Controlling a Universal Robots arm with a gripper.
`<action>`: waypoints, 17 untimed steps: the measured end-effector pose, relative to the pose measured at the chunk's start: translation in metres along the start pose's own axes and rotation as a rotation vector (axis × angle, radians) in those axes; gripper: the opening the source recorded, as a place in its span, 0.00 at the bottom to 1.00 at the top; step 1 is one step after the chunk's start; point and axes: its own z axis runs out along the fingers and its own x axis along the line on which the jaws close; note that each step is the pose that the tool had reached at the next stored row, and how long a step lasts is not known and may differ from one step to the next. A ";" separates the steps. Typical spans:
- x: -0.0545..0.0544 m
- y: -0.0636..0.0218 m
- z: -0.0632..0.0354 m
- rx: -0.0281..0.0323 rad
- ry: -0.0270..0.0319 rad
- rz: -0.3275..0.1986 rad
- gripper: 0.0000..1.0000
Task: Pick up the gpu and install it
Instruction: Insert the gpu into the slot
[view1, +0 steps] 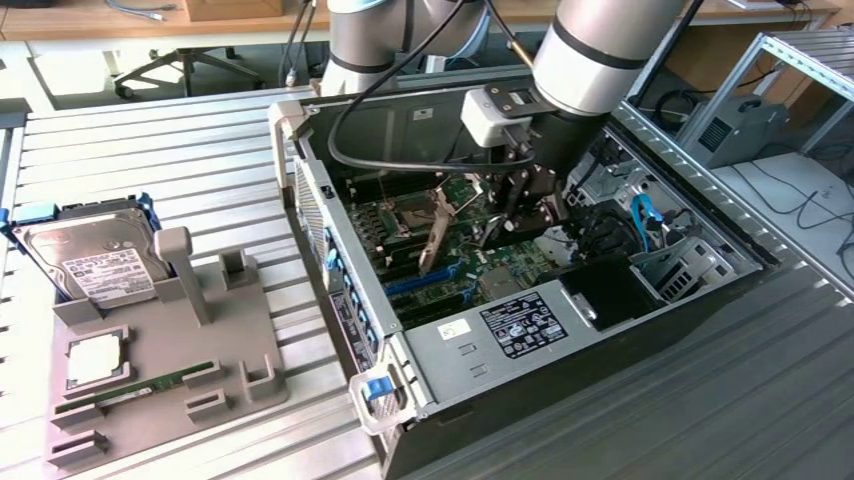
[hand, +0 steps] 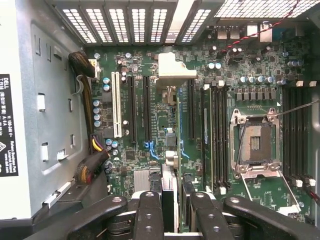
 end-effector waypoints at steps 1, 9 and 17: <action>0.001 0.0000 -0.0001 0.0000 0.0001 0.000 0.27; 0.004 -0.0001 -0.0002 0.0000 0.0001 0.000 0.27; 0.007 -0.0002 -0.0003 -0.0001 0.0001 0.000 0.27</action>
